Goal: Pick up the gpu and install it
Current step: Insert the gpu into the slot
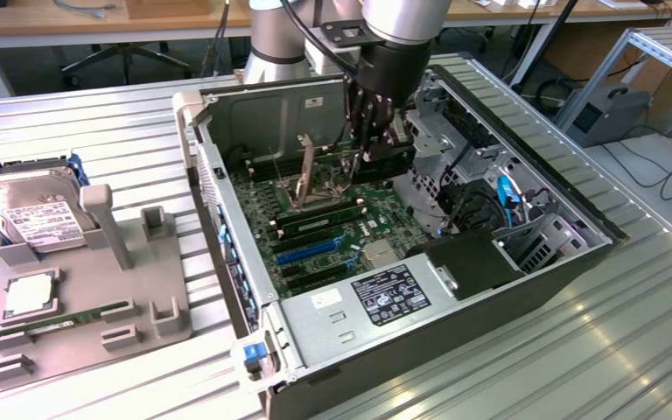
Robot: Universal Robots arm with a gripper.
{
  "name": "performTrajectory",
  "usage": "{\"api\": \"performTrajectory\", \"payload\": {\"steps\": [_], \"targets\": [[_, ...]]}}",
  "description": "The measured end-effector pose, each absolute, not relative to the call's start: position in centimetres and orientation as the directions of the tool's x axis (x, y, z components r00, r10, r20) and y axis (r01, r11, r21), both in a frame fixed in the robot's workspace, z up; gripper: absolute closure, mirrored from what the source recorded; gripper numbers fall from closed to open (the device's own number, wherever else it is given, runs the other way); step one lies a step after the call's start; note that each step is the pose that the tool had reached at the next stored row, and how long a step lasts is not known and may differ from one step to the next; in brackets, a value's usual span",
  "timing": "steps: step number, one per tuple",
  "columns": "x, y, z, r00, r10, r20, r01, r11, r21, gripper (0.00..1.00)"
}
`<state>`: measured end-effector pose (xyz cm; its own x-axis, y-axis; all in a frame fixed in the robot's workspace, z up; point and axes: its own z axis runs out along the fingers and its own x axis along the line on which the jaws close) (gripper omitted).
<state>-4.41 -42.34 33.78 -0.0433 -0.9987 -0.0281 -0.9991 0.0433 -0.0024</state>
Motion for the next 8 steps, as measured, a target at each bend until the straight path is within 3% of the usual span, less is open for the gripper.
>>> {"api": "performTrajectory", "payload": {"steps": [8], "targets": [[-4.42, -42.56, 33.74, -0.043, -0.999, -0.028, -0.999, 0.043, -0.002, 0.73]]}}
